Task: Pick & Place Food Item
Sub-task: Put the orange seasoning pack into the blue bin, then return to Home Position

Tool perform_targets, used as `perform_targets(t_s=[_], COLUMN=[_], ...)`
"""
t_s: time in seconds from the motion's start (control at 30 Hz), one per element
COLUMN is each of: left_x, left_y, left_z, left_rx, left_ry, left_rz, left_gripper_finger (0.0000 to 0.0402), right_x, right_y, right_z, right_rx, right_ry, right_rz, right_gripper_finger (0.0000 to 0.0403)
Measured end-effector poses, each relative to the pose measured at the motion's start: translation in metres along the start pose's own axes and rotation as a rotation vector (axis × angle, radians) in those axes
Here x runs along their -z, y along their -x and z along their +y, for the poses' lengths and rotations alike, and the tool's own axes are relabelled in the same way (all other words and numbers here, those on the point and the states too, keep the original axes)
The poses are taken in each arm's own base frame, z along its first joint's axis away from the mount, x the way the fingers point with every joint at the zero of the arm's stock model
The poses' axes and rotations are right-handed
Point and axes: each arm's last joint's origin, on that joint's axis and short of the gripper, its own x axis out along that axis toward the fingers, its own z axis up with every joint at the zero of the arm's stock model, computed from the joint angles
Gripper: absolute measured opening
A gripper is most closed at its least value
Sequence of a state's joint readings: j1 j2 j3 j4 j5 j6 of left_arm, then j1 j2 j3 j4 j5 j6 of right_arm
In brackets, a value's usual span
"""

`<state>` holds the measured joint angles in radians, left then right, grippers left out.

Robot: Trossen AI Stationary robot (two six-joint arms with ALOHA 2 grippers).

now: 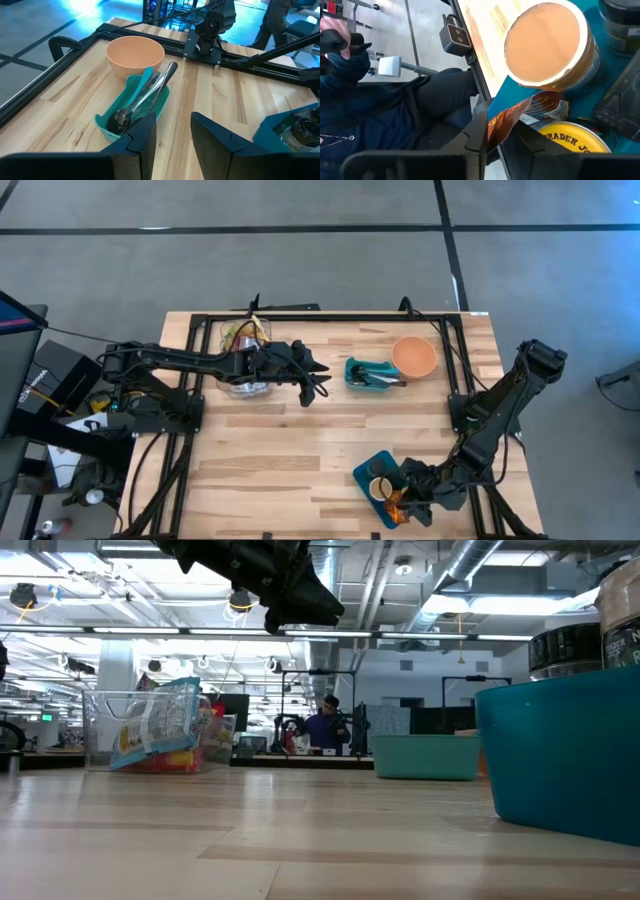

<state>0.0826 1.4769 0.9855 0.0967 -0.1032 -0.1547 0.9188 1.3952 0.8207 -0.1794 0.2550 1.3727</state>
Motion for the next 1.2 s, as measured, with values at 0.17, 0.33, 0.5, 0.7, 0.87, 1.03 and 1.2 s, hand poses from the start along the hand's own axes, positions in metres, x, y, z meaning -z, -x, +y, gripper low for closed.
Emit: perform_targets(t_s=[0.17,0.33,0.5,0.7,0.87,1.03,1.2], left_x=[0.000,0.000,0.000,0.000,0.000,0.000,0.000], left_y=[0.000,0.000,0.000,0.000,0.000,0.000,0.000], left_z=[0.000,0.000,0.000,0.000,0.000,0.000,0.000], left_rx=[0.000,0.000,0.000,0.000,0.000,0.000,0.000], left_ry=[0.000,0.000,0.000,0.000,0.000,0.000,0.000], left_rz=[0.000,0.000,0.000,0.000,0.000,0.000,0.000], left_gripper_finger=[0.0114,0.0114,0.0114,0.0114,0.0114,0.0114,0.0114], right_x=[0.001,0.000,-0.004,-0.006,-0.007,-0.011,-0.016], right_y=[0.000,0.000,0.000,-0.001,0.005,0.018,0.031], right_z=[0.000,0.000,-0.001,-0.001,-0.002,-0.001,-0.001], right_rx=[-0.004,-0.008,-0.007,-0.010,-0.008,-0.017,-0.021], right_ry=[0.000,0.002,-0.006,-0.011,-0.015,-0.027,0.002], right_rz=[0.018,0.043,0.040,0.071,0.077,0.060,0.023], right_gripper_finger=[0.0079,0.0098,0.0102,0.0102,0.0102,0.0102,0.0102])
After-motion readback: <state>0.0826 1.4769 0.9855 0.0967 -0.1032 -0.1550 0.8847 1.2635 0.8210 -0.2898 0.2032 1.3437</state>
